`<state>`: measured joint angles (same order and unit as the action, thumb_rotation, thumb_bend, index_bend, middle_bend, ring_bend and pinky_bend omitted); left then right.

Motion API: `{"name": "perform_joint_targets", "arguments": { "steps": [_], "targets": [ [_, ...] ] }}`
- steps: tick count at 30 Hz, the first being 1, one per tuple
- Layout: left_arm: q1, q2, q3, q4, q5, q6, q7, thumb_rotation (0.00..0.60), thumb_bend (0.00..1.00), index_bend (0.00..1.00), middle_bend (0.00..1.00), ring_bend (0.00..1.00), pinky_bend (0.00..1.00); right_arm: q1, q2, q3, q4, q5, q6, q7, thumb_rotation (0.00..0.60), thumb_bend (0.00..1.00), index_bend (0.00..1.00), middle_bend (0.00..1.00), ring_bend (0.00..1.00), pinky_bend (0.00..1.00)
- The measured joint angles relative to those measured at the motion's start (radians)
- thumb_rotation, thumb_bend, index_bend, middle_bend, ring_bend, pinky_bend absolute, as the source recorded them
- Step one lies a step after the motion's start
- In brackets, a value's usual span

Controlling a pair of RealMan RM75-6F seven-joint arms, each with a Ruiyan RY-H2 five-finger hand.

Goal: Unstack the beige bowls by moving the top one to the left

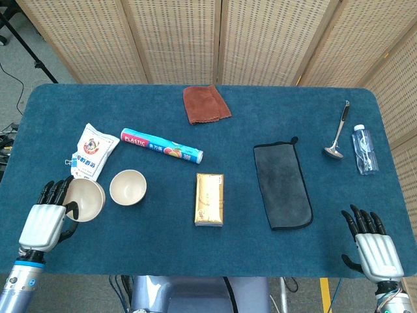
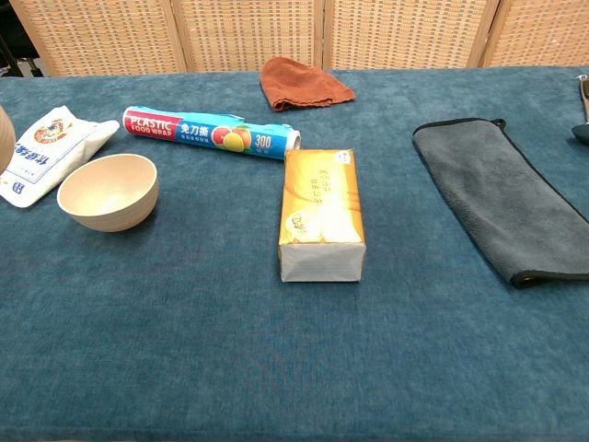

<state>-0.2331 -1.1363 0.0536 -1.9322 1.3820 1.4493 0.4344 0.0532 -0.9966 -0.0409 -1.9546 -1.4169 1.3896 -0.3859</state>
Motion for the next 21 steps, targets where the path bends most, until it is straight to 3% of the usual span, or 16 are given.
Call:
{"name": "perform_joint_targets", "arguments": {
  "steps": [21],
  "targets": [
    [0.081,-0.06,0.024,0.218,-0.018,-0.047,-0.147,0.6,0.36,0.68,0.02,0.05,0.0,0.0,-0.005,0.004,0.005,0.01,-0.007,-0.01,0.6,0.26,0.05,0.0,0.0,0.0]
  ]
}}
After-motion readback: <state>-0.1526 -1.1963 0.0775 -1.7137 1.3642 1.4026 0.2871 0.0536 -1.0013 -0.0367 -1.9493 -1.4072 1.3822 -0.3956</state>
